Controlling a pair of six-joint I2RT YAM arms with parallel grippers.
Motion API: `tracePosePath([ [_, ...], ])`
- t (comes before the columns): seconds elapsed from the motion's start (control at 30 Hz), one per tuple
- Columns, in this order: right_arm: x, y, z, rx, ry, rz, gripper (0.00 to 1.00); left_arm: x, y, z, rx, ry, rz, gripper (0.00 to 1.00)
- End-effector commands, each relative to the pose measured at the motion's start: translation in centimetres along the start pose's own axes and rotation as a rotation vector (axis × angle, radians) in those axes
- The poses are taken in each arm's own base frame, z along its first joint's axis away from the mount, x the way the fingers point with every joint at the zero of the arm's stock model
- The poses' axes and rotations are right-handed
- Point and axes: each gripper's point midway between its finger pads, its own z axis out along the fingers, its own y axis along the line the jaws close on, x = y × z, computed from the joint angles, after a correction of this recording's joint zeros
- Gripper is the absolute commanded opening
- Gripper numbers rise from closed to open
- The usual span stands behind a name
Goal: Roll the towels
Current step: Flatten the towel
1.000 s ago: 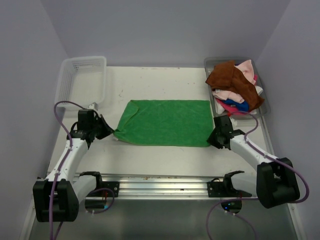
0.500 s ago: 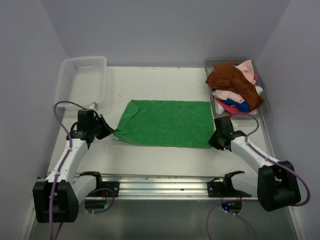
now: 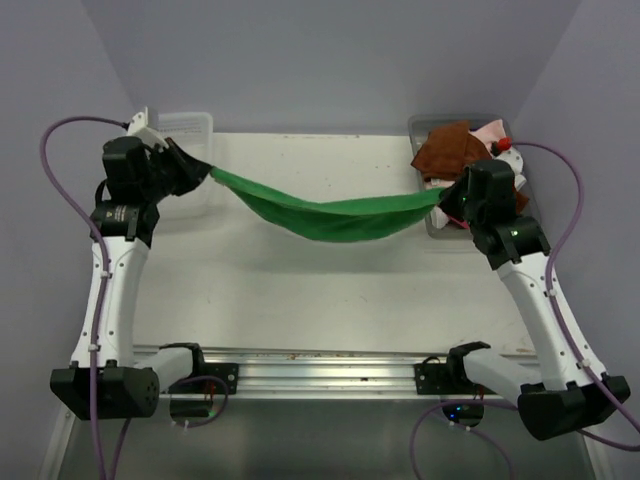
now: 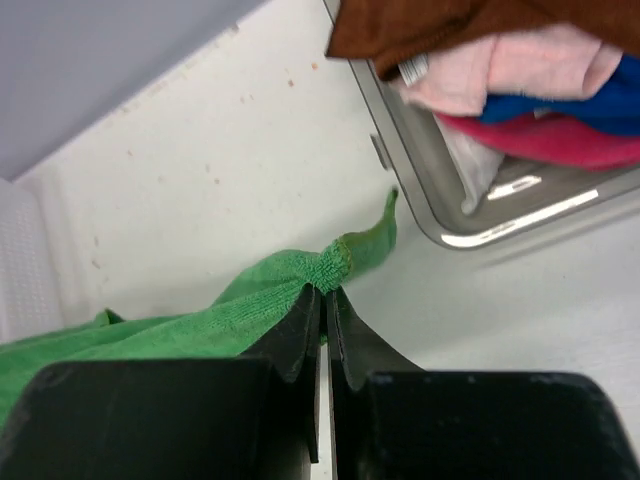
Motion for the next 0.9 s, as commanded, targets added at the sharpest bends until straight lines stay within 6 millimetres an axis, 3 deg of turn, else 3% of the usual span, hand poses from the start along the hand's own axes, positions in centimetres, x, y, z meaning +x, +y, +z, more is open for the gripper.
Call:
tracePosePath([
  [0.0,-4.1,-0.2,-2.5,0.039,-0.105,-0.042,0.0,-4.7,-2.6,-1.8,0.091,-0.074,-0.029,0.0],
  [0.13,-6.6,0.7,-3.5,0.028,-0.163,-0.039,0.0,-6.3,-3.1,-2.4,0.14,-0.098,-0.083,0.0],
  [0.37,-7.6,1.9,-2.4,0.018,-0.161,-0.046,0.0,-5.0,-1.7,-0.7,0.227,-0.052,-0.262,0.0],
  [0.63,-8.2,3.9,-1.3,-0.034,-0.143,-0.06,0.0,-5.1,-1.5,-0.2,0.233,-0.069,-0.28,0.0],
  [0.7,-7.9,4.8,-0.3,-0.061,-0.121,-0.06,0.0,-5.4,-1.8,0.4,0.285,-0.087,-0.335,0.0],
  [0.87,-6.7,5.2,2.9,-0.036,-0.055,-0.071,0.0,-3.6,-1.8,1.7,0.412,-0.077,-0.474,0.0],
])
